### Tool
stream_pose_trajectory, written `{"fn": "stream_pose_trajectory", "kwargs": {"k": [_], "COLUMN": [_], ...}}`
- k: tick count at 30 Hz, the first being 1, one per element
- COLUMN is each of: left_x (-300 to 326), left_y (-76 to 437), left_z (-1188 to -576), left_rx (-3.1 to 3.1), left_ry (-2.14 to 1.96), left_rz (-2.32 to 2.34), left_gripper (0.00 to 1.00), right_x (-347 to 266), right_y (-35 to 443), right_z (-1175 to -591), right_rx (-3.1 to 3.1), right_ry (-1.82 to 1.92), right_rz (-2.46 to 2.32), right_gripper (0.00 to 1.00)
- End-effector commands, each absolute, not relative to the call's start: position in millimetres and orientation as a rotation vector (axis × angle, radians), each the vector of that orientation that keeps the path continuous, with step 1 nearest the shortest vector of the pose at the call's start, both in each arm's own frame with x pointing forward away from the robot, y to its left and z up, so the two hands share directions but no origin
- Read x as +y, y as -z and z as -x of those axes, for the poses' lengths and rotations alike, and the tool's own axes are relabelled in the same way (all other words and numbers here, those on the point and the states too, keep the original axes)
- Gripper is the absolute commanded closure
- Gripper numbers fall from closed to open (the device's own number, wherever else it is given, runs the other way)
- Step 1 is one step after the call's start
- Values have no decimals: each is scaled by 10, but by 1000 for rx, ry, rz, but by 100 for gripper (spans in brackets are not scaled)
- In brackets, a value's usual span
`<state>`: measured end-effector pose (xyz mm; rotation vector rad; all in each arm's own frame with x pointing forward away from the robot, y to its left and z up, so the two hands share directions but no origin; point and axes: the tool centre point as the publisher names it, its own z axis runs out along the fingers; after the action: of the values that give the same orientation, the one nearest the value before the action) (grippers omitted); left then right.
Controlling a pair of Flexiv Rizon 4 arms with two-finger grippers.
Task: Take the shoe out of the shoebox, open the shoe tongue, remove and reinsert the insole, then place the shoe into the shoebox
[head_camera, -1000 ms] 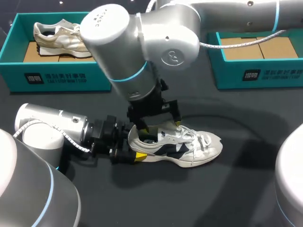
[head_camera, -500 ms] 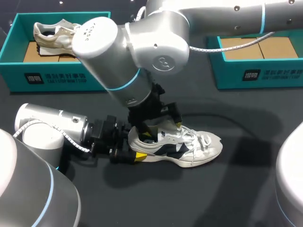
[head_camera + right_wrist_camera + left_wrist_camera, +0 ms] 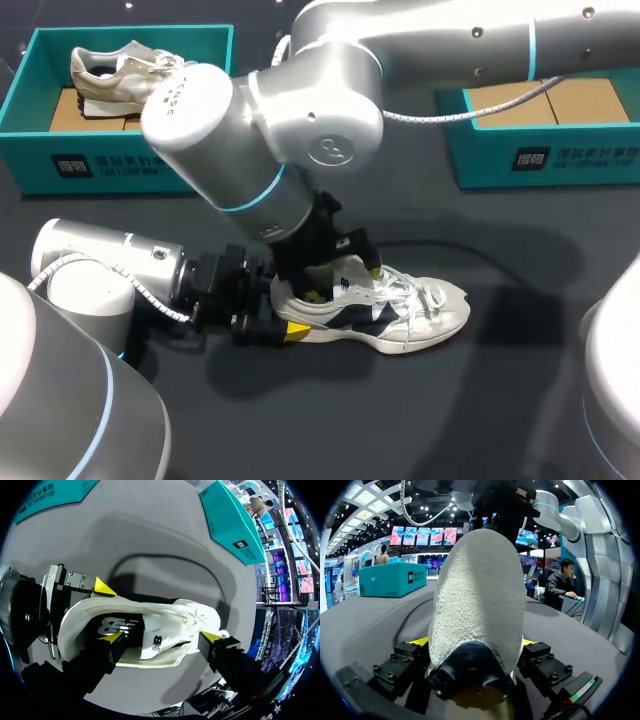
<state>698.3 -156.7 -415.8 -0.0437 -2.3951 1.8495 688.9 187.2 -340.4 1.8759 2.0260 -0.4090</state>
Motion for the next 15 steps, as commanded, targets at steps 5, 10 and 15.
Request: {"fn": "stream_pose_trajectory", "kwargs": {"k": [5,10,15], "left_x": [-1567,-1567,-1567], "left_y": [4179,4179,4179], "left_z": [-7014,-7014,-7014], "left_rx": [-2396,-2396,-2396], "left_ry": [-1848,-1848,-1848], "left_rz": [44,44,44], "left_gripper": [100,100,100], "right_x": [1908,1872,1841], "right_y": [3534,3571,3574], "right_z": [-6814,-6816,-6798], "right_rx": [1793,1781,1768], "right_ry": [407,399,399], "right_rz": [-1999,-2003,-2010], "right_gripper": [24,27,30]}}
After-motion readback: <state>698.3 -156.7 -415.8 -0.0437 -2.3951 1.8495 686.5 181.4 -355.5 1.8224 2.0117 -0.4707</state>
